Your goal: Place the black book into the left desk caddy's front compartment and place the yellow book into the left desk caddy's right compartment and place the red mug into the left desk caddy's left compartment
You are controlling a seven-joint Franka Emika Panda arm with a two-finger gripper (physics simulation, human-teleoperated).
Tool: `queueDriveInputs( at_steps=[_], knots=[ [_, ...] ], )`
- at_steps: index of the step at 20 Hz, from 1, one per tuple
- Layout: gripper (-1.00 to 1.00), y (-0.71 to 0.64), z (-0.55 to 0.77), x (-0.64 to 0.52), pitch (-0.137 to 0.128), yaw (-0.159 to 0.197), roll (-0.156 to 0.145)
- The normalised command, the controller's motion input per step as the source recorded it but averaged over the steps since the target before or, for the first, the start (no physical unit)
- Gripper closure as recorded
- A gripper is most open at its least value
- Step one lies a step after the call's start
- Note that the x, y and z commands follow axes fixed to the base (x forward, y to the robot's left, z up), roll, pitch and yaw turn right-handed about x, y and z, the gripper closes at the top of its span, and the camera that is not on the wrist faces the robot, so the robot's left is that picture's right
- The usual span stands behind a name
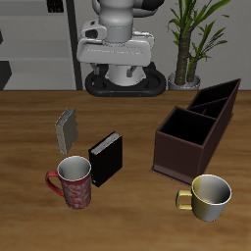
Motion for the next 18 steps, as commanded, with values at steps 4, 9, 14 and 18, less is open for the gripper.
queueDriveInputs(
  at_steps=[4, 9, 14, 18],
  knots=[
    [-1.0, -0.46, 0.0, -0.01, -0.021, -0.014, -0.06],
    [-1.0, -0.25, 0.08, 0.16, -0.024, -0.068, -0.07],
    [-1.0, 0.11, 0.0, 0.41, 0.002, -0.029, -0.035],
    [-1.0, 0.21, -0.02, 0.47, 0.009, -0.006, -0.02]
  ],
)
